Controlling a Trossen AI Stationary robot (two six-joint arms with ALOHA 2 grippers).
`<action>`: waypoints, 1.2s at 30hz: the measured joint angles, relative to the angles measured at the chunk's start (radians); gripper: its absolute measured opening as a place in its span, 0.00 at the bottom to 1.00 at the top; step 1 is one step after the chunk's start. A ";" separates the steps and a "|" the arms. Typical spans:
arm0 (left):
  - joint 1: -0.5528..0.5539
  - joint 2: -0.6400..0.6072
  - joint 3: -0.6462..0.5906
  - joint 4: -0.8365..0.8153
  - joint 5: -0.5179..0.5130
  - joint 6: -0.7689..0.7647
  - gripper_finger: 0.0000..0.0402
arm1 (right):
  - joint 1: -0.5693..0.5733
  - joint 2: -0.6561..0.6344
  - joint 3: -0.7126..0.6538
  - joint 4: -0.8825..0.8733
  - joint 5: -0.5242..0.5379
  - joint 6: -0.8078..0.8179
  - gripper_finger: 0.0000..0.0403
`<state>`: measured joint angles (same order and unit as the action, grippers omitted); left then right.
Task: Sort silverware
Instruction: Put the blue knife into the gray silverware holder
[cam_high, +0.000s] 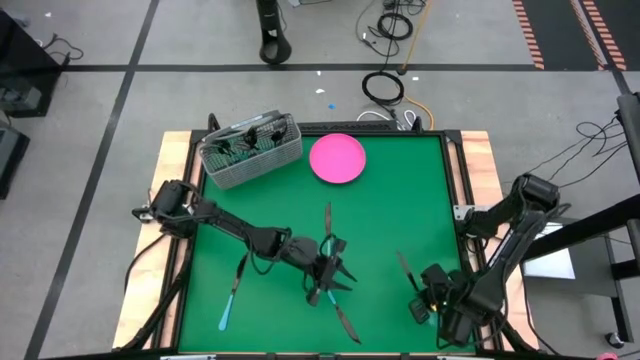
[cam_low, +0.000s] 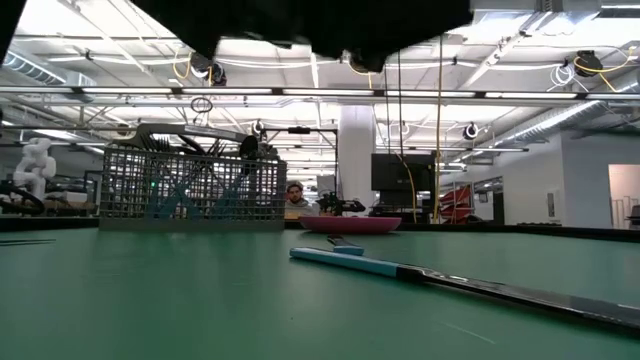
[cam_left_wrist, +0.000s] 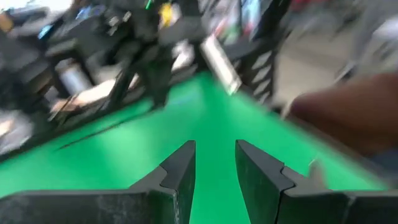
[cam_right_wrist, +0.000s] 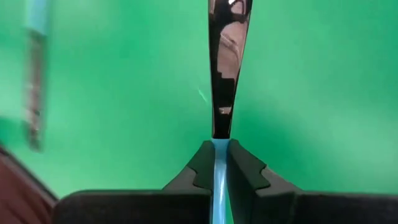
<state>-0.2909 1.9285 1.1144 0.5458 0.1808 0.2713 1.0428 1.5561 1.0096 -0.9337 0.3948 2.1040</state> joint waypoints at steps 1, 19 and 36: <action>0.016 -0.001 -0.014 0.053 0.058 -0.029 0.29 | 0.000 -0.012 0.000 -0.002 0.050 -0.021 0.02; 0.083 -0.002 -0.180 0.544 0.083 -0.425 0.29 | -0.138 -0.069 0.001 0.187 0.577 -0.529 0.02; 0.036 -0.001 -0.180 0.484 -0.364 -0.502 0.29 | -0.385 -0.069 0.001 0.378 0.625 -0.905 0.02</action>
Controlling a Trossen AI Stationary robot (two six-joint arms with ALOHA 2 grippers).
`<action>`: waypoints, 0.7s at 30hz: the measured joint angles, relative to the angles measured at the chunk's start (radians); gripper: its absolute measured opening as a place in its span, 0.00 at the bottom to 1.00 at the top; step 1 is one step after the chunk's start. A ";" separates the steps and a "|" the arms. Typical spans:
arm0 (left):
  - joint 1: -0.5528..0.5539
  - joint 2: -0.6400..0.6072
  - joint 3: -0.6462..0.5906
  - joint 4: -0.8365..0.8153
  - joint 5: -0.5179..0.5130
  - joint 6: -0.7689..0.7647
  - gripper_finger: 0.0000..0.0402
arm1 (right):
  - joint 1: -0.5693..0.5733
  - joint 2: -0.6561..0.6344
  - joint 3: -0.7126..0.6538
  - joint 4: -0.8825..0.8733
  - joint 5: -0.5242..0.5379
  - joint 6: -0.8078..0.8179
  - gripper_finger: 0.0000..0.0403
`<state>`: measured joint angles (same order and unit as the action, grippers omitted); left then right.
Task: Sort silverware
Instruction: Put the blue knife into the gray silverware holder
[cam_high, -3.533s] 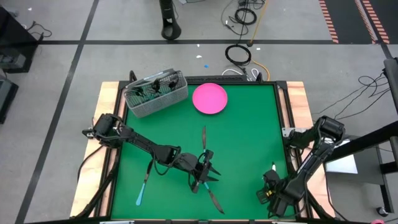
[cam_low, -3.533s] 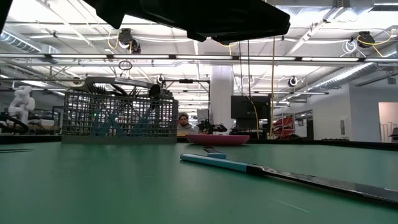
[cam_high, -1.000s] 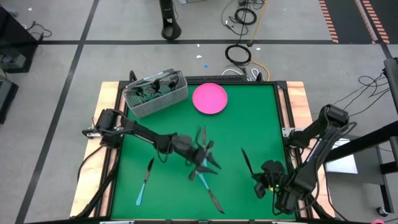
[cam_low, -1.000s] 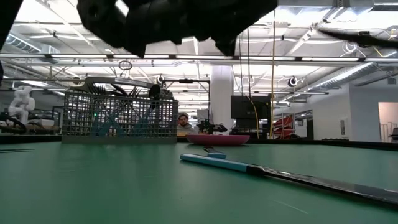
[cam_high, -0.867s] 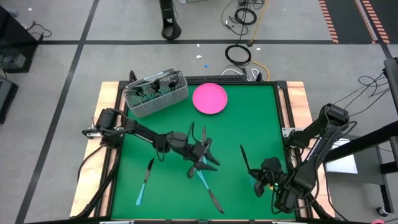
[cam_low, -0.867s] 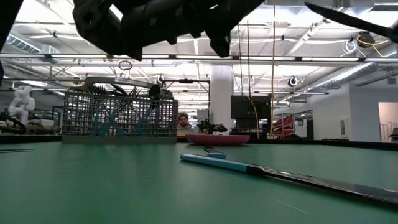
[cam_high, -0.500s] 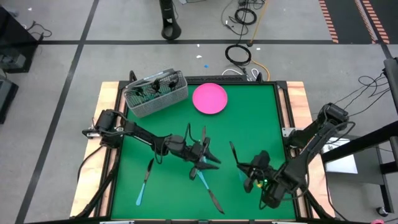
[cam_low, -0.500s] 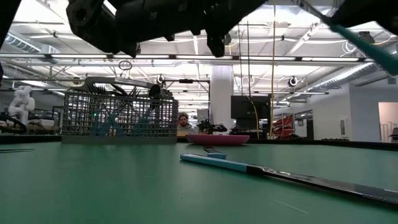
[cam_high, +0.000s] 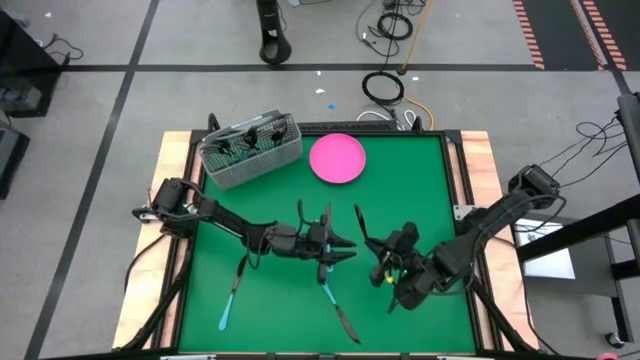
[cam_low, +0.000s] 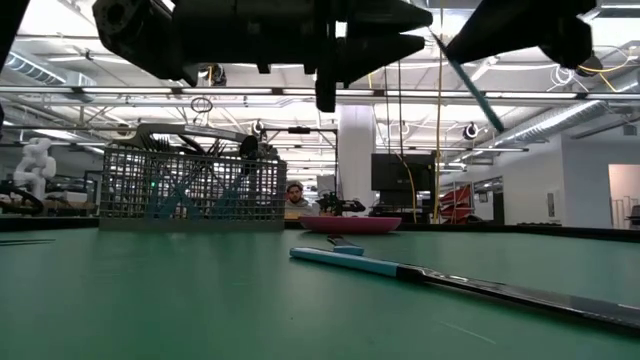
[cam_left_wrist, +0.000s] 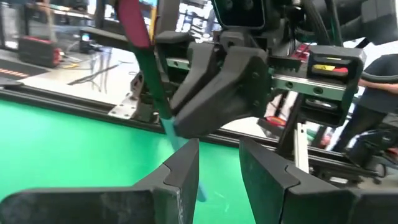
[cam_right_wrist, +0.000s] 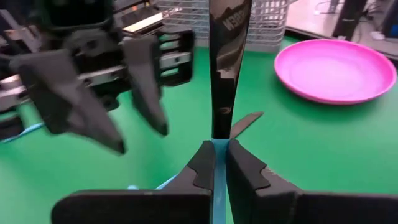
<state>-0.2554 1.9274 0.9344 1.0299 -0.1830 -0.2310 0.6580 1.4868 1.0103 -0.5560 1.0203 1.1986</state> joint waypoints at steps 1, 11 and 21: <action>-0.001 0.000 0.000 -0.001 -0.015 0.000 0.29 | -0.011 0.000 0.000 0.002 0.000 -0.010 0.02; -0.002 0.000 0.000 -0.005 -0.107 0.000 0.29 | -0.057 0.013 0.000 0.008 -0.007 -0.059 0.02; -0.002 0.001 0.000 -0.014 -0.214 0.000 0.29 | -0.054 0.034 0.000 0.025 -0.031 -0.059 0.02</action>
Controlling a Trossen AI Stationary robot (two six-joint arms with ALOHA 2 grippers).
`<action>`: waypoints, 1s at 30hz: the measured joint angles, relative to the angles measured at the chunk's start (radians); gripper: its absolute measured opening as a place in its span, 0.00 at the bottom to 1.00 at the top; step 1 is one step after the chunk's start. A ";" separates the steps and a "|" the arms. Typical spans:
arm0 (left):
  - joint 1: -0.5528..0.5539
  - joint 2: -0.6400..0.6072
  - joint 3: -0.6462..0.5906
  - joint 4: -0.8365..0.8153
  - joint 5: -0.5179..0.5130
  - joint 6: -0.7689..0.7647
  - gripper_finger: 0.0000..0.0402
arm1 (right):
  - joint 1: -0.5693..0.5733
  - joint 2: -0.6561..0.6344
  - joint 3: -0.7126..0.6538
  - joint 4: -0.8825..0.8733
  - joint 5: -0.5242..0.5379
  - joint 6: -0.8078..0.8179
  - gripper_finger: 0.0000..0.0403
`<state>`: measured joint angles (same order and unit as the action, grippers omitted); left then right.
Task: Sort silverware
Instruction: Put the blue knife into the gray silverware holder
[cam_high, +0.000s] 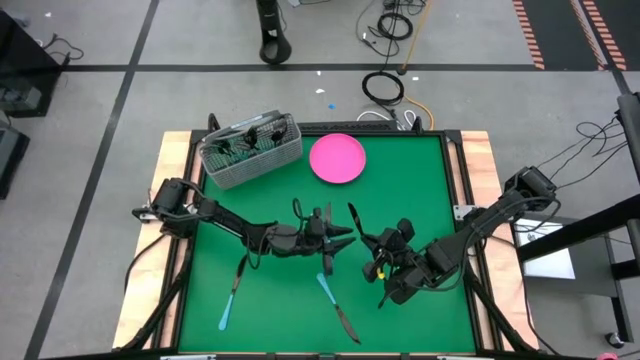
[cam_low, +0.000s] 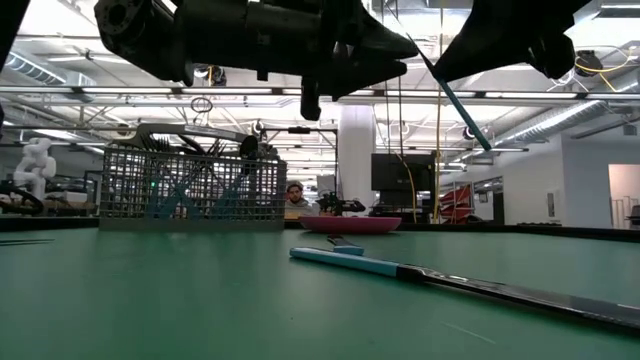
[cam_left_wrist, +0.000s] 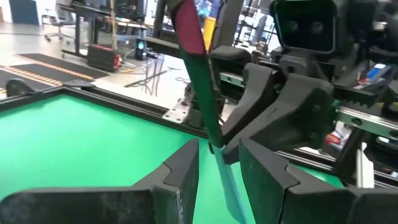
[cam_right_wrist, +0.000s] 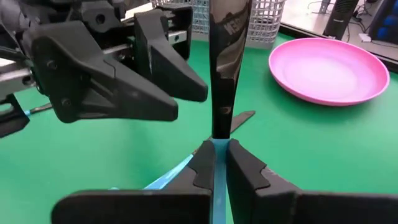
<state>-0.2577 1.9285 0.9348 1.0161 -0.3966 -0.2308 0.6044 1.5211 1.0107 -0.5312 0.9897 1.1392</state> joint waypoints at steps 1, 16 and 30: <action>0.000 0.000 0.000 0.000 -0.005 0.000 0.29 | 0.000 0.000 0.000 -0.002 0.000 -0.003 0.02; -0.001 0.000 0.000 0.000 -0.105 -0.022 0.29 | -0.016 0.000 0.000 -0.003 0.005 -0.046 0.02; 0.012 0.000 0.000 0.023 -0.119 -0.052 0.29 | -0.070 0.000 0.000 0.001 0.003 -0.112 0.02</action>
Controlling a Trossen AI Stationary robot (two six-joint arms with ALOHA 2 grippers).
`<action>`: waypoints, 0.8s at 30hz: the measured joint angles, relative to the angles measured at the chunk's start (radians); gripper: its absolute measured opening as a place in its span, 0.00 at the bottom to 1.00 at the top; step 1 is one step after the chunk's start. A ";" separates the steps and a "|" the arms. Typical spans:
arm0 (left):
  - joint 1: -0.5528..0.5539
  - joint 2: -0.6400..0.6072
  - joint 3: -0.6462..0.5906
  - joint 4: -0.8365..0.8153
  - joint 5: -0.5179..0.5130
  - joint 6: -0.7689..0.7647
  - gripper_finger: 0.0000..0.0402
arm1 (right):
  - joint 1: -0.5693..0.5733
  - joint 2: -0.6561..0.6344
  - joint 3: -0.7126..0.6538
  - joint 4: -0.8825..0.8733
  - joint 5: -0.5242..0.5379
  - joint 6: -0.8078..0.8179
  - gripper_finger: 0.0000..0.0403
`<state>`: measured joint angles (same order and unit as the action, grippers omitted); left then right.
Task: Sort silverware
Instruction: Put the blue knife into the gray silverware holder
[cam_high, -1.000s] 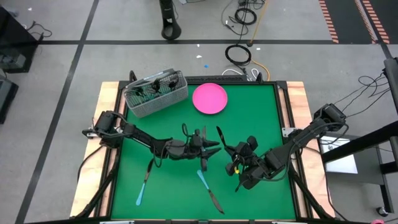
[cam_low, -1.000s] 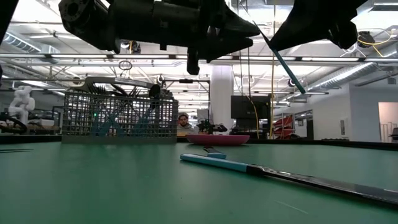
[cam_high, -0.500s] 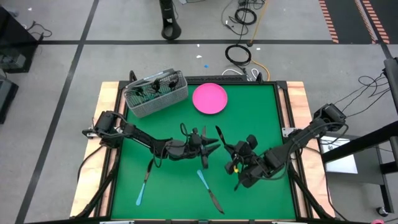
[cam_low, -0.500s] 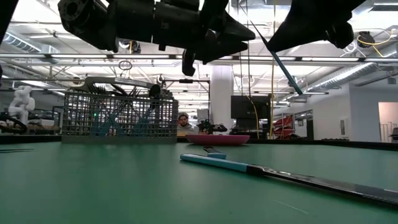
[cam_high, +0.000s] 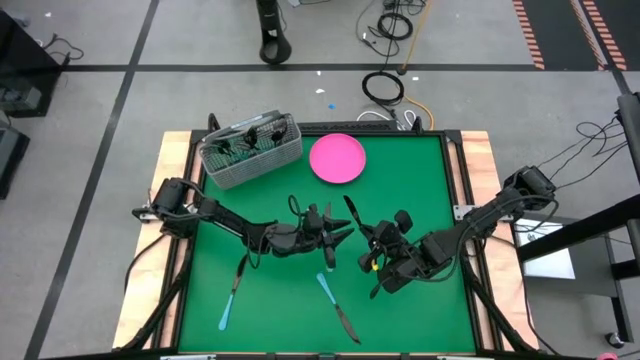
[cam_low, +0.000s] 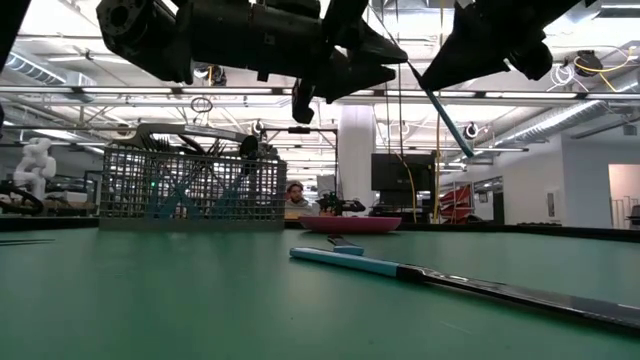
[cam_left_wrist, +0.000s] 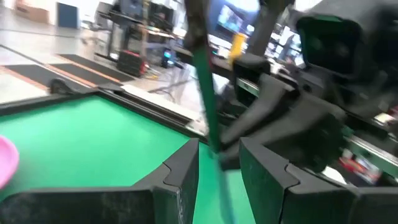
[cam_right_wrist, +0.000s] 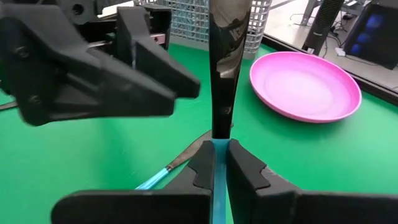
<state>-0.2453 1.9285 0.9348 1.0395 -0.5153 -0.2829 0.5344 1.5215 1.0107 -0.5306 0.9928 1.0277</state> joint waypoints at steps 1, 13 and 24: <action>0.003 0.000 0.001 0.003 -0.012 0.000 0.29 | -0.002 0.000 0.000 0.002 0.000 -0.002 0.02; 0.027 0.000 0.039 0.001 -0.019 0.004 0.29 | -0.023 0.000 0.000 0.008 -0.005 -0.027 0.02; 0.078 0.000 0.039 0.002 -0.027 -0.052 0.29 | -0.063 0.000 0.000 0.086 0.001 -0.148 0.02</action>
<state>-0.1678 1.9285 0.9737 1.0416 -0.5423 -0.3351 0.4711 1.5215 1.0107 -0.4447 0.9942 0.8799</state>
